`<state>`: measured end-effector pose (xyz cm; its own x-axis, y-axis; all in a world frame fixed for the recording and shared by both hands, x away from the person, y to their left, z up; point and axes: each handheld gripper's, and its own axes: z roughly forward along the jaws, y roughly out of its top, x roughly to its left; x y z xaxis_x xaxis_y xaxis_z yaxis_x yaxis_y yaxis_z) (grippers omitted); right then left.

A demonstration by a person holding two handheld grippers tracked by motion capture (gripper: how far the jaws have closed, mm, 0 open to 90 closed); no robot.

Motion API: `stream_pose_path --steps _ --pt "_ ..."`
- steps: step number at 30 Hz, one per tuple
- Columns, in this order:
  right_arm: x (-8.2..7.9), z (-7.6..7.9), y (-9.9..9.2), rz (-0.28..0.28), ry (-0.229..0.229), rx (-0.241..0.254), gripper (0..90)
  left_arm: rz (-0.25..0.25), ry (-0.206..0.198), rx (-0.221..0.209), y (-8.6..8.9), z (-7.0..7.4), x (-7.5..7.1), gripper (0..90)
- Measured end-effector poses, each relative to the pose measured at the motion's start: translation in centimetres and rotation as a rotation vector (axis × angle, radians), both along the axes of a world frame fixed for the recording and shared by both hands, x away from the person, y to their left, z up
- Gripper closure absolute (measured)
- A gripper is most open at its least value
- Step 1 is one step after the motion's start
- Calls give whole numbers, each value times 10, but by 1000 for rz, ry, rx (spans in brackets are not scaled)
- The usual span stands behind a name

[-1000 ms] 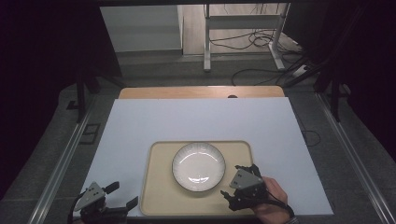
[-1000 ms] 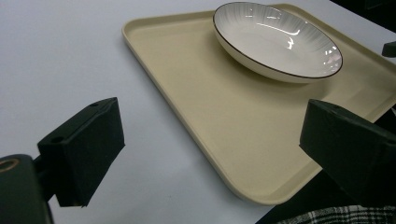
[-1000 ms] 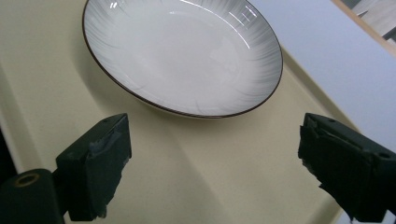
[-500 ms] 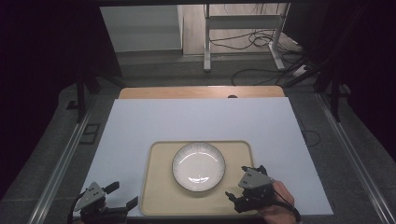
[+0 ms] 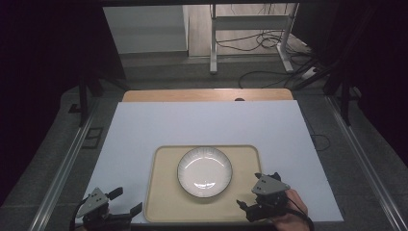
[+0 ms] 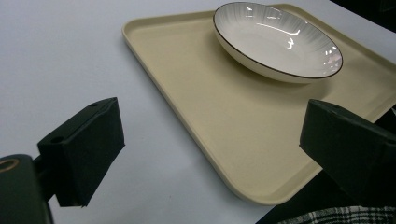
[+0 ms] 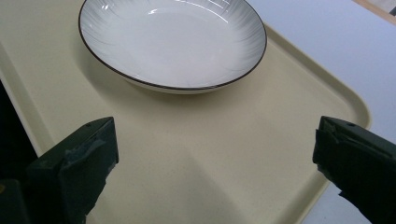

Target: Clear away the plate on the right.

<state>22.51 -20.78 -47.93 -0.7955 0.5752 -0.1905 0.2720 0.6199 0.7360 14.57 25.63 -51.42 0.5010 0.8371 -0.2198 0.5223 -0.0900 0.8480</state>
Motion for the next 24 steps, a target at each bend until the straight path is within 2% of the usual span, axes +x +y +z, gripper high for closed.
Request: stream_pose_path --steps 24 --pt "-4 0 -25 -51 35 98 0 1 1 0 0 0 0 62"
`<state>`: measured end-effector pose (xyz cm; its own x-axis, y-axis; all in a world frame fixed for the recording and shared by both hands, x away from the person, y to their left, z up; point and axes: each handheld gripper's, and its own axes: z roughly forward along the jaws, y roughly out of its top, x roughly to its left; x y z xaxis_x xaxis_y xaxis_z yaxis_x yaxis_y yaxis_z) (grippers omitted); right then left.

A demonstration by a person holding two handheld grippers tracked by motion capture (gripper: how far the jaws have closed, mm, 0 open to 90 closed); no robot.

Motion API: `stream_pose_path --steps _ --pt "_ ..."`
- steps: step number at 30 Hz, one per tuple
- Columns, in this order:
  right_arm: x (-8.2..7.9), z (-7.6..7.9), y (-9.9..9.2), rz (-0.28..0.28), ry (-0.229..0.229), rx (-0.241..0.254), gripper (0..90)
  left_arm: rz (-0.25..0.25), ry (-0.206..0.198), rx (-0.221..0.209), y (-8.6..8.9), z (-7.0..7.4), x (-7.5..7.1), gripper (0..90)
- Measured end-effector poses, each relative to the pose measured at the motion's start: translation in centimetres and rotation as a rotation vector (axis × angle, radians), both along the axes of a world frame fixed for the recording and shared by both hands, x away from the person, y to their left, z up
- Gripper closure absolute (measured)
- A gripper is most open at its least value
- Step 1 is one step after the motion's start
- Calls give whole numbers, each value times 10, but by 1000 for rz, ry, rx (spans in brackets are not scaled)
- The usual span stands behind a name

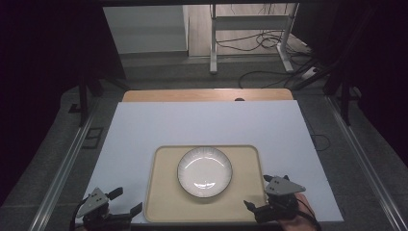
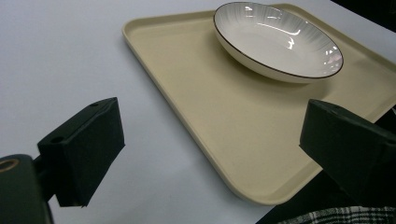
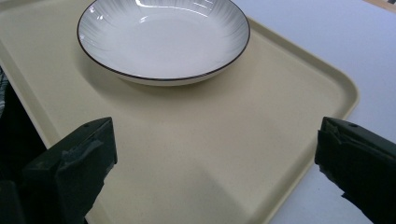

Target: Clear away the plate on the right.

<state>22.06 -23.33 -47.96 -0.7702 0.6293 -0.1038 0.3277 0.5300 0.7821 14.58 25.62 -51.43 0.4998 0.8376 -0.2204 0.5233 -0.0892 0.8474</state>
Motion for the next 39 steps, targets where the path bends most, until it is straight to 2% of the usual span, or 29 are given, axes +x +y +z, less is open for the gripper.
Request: stream_pose_path --steps 16,27,39 --pt "-6 2 -16 -30 0 26 0 2 3 -2 0 0 0 61" --pt "-11 2 -35 -81 13 61 0 2 4 -1 0 0 0 61" --pt "-16 2 -53 -124 3 77 0 3 3 -1 0 0 0 61"
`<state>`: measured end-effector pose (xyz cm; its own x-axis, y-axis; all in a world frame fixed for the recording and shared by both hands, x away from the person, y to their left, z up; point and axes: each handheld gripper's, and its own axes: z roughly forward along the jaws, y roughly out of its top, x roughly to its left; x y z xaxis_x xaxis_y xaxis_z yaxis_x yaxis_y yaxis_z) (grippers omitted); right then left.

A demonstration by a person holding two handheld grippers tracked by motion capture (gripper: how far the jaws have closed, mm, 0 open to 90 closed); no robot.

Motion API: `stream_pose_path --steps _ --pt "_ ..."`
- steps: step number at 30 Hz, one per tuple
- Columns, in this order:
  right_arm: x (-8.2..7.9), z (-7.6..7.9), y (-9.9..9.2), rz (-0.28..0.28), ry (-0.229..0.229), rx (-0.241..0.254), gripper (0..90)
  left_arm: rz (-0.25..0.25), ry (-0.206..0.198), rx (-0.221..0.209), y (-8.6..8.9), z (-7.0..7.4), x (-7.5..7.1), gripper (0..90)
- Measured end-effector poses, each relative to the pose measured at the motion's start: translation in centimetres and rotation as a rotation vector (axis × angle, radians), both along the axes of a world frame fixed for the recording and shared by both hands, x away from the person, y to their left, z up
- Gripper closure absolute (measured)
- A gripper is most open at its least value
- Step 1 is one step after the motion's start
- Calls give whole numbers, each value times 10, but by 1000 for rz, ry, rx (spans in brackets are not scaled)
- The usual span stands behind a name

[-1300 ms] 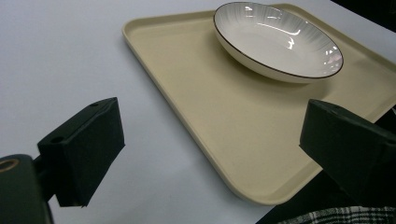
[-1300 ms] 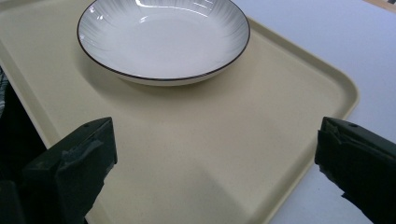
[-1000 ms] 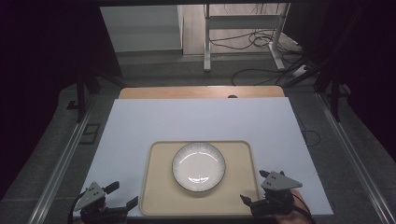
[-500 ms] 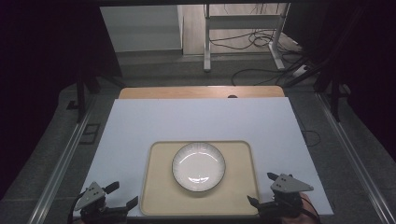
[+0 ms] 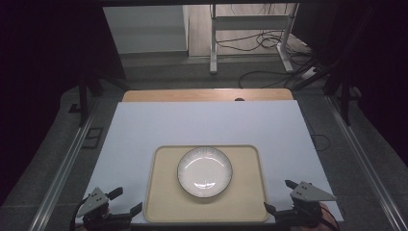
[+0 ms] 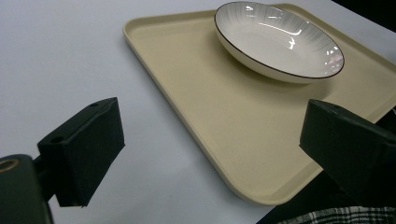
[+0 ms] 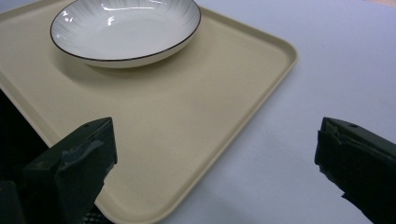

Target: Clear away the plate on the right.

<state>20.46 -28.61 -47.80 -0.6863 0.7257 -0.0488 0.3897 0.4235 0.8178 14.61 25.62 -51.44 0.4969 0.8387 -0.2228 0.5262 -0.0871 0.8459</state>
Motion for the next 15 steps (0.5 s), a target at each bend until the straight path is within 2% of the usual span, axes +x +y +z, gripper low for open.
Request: stream_pose_path --steps 8,15 --pt "-4 -2 -12 -39 -7 4 0 0 0 0 0 0 0 61" --pt "-4 -9 -16 -48 18 -1 0 0 2 -4 0 0 1 61"
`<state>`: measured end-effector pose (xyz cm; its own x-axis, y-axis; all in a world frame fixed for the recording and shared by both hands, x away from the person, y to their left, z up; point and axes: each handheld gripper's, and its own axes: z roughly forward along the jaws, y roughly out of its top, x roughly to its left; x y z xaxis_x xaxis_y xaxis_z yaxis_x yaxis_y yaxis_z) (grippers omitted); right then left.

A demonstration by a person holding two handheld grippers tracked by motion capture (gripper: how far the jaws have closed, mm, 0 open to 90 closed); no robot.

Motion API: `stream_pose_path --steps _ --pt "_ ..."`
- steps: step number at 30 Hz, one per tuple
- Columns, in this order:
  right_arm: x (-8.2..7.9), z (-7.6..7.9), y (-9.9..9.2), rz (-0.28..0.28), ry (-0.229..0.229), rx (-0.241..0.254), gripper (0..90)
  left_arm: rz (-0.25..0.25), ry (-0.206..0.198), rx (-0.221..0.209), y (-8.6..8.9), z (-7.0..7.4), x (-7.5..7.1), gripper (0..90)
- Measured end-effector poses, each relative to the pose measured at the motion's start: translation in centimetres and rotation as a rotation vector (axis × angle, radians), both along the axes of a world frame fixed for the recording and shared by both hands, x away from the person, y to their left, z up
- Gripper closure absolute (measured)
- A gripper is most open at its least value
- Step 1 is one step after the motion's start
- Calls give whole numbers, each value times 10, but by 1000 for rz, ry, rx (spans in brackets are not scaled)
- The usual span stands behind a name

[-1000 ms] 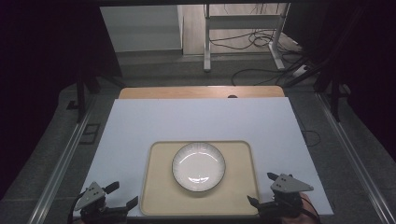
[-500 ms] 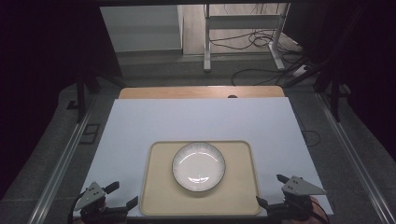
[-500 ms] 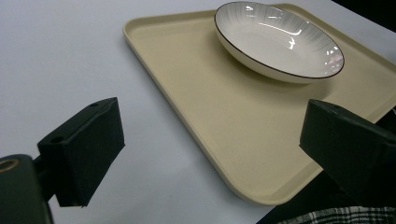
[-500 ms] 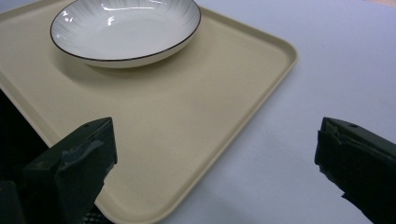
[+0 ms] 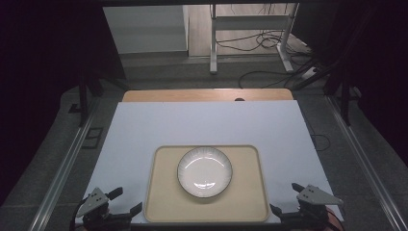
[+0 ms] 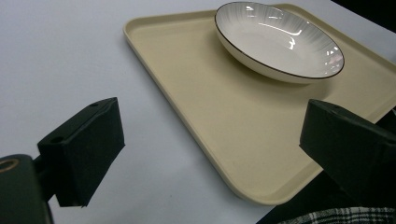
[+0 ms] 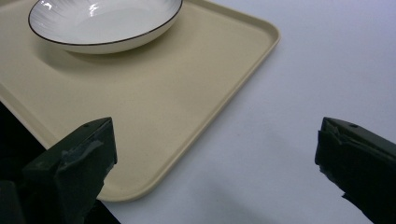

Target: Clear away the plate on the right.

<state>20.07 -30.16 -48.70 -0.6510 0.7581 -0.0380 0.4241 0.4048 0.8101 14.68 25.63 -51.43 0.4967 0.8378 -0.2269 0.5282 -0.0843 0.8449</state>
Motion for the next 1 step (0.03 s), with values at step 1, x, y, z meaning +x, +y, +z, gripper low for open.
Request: stream_pose_path --steps 1 --pt "0 0 0 -1 0 -2 0 1 3 6 -1 0 0 61"
